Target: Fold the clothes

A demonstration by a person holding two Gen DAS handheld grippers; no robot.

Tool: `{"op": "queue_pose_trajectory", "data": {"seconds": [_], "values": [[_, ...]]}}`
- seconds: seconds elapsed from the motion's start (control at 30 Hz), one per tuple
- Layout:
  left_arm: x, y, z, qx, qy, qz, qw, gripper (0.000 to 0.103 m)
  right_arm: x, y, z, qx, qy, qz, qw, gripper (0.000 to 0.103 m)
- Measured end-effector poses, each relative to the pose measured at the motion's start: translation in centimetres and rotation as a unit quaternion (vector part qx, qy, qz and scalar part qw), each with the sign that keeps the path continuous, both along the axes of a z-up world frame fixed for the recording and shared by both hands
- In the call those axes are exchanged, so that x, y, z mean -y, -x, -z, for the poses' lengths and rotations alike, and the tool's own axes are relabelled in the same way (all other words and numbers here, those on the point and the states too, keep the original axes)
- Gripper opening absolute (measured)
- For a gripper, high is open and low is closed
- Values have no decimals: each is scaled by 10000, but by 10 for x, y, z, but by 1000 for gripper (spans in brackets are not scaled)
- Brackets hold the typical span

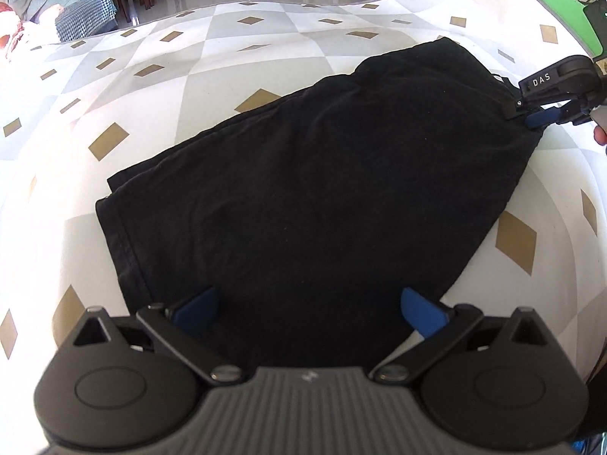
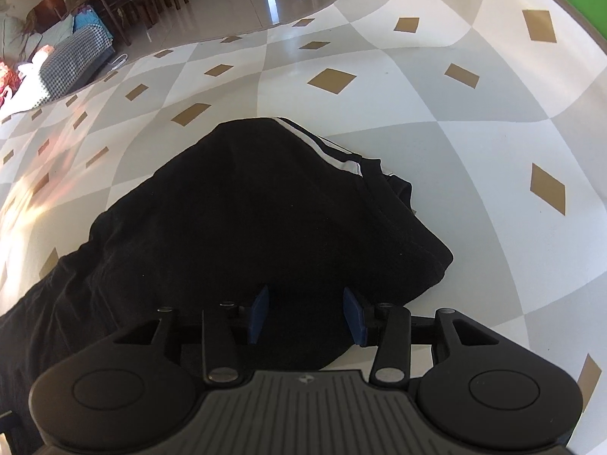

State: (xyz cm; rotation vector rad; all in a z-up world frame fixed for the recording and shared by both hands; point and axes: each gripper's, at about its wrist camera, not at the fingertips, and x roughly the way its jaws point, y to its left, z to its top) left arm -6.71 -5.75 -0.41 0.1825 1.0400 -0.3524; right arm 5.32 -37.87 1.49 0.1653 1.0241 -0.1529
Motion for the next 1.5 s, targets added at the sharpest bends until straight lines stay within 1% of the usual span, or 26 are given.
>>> {"op": "queue_pose_trajectory", "data": {"seconds": [0.1, 0.2, 0.3, 0.47, 0.6, 0.73, 0.87, 1.0, 1.1, 1.17, 1.23, 1.37, 1.43, 1.5], "values": [[-5, 0, 1, -22, -21, 8, 10000, 103, -7, 6, 3, 102, 234, -109, 9996, 43], [-12, -2, 1, -74, -30, -71, 9999, 103, -14, 10, 5, 111, 478, -252, 9985, 43], [-18, -2, 1, -92, -59, -83, 9999, 103, -18, 16, 5, 103, 588, -291, 9978, 43], [-34, -8, 0, -236, -146, -281, 9992, 103, -28, 29, 5, 66, 681, -277, 9973, 45], [-56, -24, 0, -529, -104, -647, 9964, 103, -36, 42, 4, -1, 674, -252, 9974, 47], [-72, -40, 2, -652, -170, -943, 9933, 103, -48, 57, 3, -120, 617, -218, 9978, 48], [-79, -51, 1, -810, -180, -1036, 9912, 103, -59, 73, 1, -167, 650, -182, 9976, 48], [-82, -57, -5, -1057, -17, -896, 9903, 103, -55, 81, -5, -25, 414, 54, 9991, 48], [-86, -63, -16, -906, 215, -940, 9912, 103, -53, 83, -13, 138, 230, 72, 9996, 48], [-92, -72, -24, -841, 424, -1037, 9901, 103, -54, 82, -18, 279, 198, 23, 9994, 48], [-95, -82, -27, -795, 521, -1141, 9889, 103, -55, 77, -23, 345, 115, -61, 9993, 48], [-97, -104, -27, -733, 783, -1311, 9856, 103, -58, 63, -31, 383, -166, -192, 9989, 48], [-93, -115, -23, -771, 858, -1259, 9853, 103, -60, 56, -33, 330, -216, -277, 9988, 48], [-86, -124, -18, -777, 843, -1161, 9866, 103, -60, 49, -33, 168, -343, -434, 9983, 48]]}}
